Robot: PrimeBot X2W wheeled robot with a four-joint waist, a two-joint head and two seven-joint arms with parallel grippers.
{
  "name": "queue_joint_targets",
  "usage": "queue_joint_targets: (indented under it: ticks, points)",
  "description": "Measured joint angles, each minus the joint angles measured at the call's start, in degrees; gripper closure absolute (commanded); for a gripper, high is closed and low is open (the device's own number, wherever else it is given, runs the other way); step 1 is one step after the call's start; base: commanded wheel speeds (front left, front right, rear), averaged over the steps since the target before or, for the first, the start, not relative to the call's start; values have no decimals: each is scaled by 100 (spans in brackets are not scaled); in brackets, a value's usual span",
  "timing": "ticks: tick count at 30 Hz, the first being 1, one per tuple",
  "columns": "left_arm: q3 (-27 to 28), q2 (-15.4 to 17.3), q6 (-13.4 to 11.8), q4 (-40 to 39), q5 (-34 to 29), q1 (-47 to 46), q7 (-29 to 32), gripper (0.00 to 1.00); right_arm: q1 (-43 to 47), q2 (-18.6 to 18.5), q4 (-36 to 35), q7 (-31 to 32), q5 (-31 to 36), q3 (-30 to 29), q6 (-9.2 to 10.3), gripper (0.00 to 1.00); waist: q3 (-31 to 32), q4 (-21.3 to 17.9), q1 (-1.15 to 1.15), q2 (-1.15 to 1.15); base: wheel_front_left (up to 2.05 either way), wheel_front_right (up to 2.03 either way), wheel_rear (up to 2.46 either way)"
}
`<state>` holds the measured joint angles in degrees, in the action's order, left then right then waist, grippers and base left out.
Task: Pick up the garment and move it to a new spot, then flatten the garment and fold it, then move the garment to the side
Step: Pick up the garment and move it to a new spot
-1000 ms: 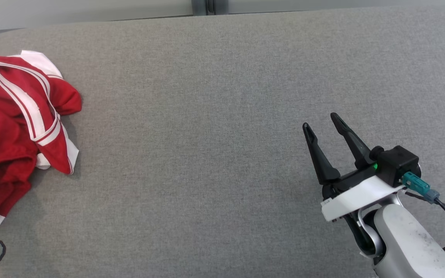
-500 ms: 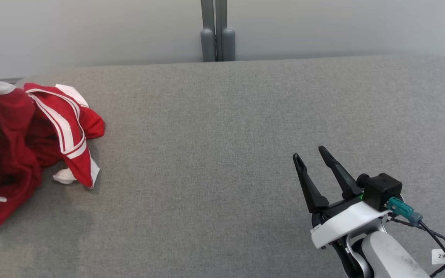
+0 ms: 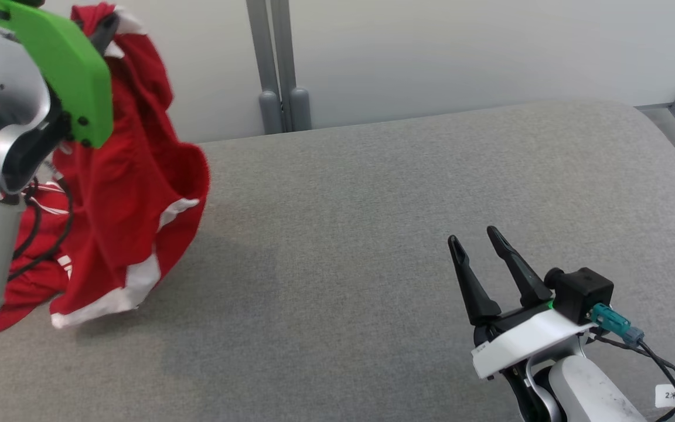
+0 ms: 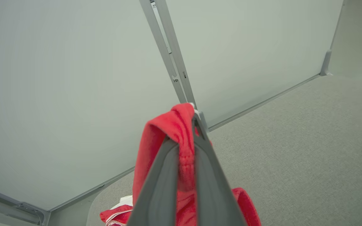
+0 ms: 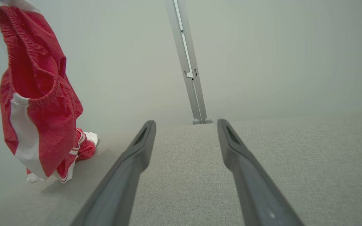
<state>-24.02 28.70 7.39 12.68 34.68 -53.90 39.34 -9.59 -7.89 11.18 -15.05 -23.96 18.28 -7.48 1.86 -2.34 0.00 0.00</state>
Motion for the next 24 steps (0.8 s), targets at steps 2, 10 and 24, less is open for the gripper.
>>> queue_joint_targets:
  ticks: [2, 10, 24]
  points:
    - [-30, -188, -4, -285, 69, -100, -1, 100, -5, 5, -15, 0, 0, -54, 0, 0, 3, -142, 0, 0, 0, 0, 0]
    - [-144, -776, -77, -797, 426, 125, -233, 100, 1, -75, -53, 0, 12, -393, 0, 0, -100, -681, 0, 0, 0, 0, 0]
    - [-712, -377, -363, 237, -460, 2978, -2234, 100, -31, -68, -104, 0, 37, -461, 0, 0, -609, -793, 0, 0, 0, 0, 0]
